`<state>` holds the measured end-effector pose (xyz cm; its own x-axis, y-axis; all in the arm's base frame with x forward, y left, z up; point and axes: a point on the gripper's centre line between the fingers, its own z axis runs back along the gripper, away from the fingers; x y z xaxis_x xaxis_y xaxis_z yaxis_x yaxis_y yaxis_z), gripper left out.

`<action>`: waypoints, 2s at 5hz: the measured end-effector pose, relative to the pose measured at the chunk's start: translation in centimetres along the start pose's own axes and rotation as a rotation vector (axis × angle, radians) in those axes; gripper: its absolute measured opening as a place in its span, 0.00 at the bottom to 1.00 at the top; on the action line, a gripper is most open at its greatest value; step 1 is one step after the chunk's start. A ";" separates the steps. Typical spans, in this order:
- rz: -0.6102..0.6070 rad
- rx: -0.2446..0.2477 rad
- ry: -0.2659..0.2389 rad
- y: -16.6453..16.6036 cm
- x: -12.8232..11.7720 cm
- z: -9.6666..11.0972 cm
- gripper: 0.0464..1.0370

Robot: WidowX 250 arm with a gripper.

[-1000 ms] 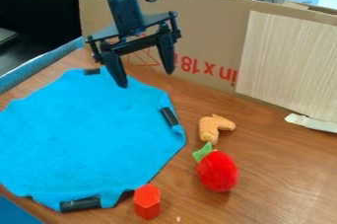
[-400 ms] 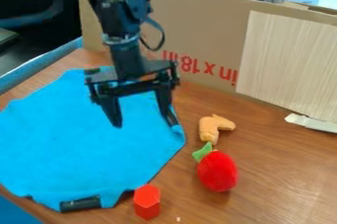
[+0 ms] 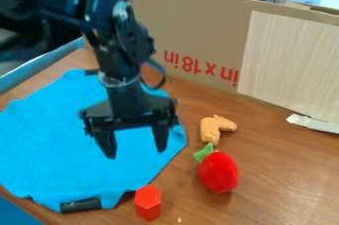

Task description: Put the figure to the top of the fabric

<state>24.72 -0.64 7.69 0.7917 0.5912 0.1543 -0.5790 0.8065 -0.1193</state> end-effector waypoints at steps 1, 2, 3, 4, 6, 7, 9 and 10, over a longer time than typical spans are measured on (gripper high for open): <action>-0.018 0.007 -0.038 -0.1 -1.0 -1.1 0.96; -0.039 0.039 -0.054 -0.3 -2.2 -3.1 0.96; -0.019 0.040 -0.068 -0.1 -2.6 -4.3 0.96; -0.037 0.057 -0.071 -0.3 -3.1 -5.0 0.96; -0.058 0.087 -0.073 0.1 -4.0 -6.5 0.96; -0.045 0.088 -0.063 0.2 -4.2 -7.2 0.89; -0.029 0.053 -0.039 1.0 -4.8 -6.6 0.58; -0.046 -0.008 -0.043 1.8 -4.5 -4.8 0.58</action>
<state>21.01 -1.88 2.11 0.8079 0.5536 0.2019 -0.5408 0.8327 -0.1193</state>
